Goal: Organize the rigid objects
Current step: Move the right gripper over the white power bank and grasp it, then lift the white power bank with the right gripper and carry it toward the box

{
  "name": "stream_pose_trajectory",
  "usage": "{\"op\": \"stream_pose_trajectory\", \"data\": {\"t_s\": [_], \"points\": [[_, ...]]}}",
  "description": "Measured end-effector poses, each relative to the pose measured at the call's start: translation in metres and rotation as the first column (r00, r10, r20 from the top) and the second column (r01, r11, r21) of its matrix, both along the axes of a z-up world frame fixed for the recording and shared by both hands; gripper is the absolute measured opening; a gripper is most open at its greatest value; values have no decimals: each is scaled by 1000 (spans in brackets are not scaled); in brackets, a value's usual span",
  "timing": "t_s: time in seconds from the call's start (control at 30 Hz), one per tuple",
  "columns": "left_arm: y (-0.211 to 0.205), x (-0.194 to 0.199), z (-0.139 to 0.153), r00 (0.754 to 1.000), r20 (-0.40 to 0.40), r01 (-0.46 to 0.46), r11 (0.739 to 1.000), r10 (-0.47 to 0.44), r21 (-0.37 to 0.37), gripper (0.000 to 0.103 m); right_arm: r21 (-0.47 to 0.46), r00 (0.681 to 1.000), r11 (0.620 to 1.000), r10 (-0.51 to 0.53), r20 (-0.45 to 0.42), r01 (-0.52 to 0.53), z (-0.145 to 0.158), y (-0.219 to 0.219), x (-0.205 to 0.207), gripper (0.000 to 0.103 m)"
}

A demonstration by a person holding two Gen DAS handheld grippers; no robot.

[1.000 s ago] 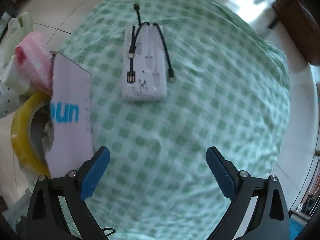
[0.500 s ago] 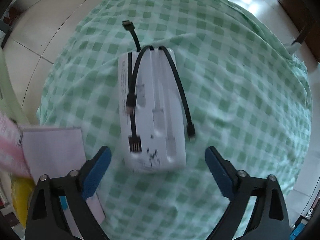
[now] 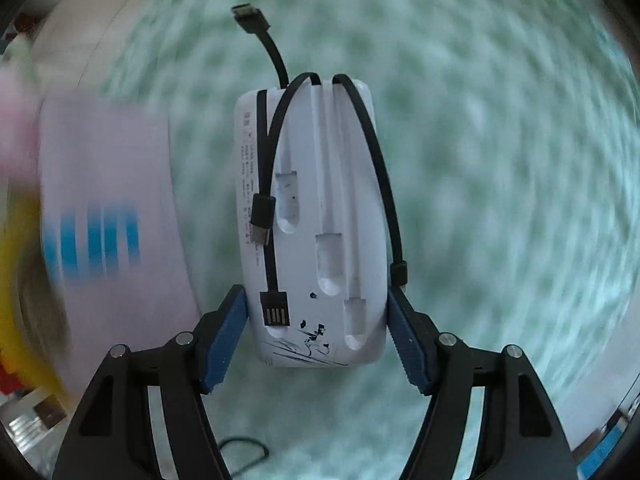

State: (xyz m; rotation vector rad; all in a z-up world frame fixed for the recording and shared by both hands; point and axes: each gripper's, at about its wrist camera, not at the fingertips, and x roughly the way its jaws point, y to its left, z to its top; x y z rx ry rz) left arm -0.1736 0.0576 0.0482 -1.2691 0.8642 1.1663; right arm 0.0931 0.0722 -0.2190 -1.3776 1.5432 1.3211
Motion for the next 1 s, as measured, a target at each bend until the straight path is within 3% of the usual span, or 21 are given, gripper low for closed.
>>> {"op": "stream_pose_trajectory", "data": {"t_s": [0.1,0.17,0.27,0.37,0.4,0.47,0.57,0.73,0.8,0.93,1.0], "points": [[-5,9,-1,999,11,36,999,-36,-3,81,-109,995,990,-94,-19,92,0,-43,21,70],[-8,13,-5,998,42,56,998,-55,-26,81,-137,971,966,-231,-62,221,9,-68,38,70],[-13,26,-20,992,84,107,990,-99,-89,81,-179,890,895,-434,-140,408,22,-100,59,70],[-20,52,-37,974,8,225,966,-226,-129,81,-194,804,823,-566,-183,534,32,-129,72,70],[-22,61,-39,963,-21,264,956,-269,-131,81,-190,798,817,-575,-181,545,34,-141,74,70],[-26,81,-41,937,-47,338,932,-347,-134,82,-165,821,833,-550,-153,528,37,-153,68,70],[-33,101,-42,915,-9,398,905,-404,-148,82,-139,879,880,-468,-90,454,45,-158,53,70],[-37,94,-44,902,-29,423,895,-431,-143,82,-172,944,929,-327,39,329,20,-180,27,68],[-38,91,-45,905,-39,414,899,-423,-144,82,-168,956,941,-284,76,293,10,-182,19,66],[-39,88,-44,919,-48,380,913,-391,-149,82,-123,957,951,-270,111,282,2,-168,8,83],[-38,86,-45,926,-48,363,919,-374,-156,82,-95,958,958,-258,125,271,-2,-158,3,84]]}}
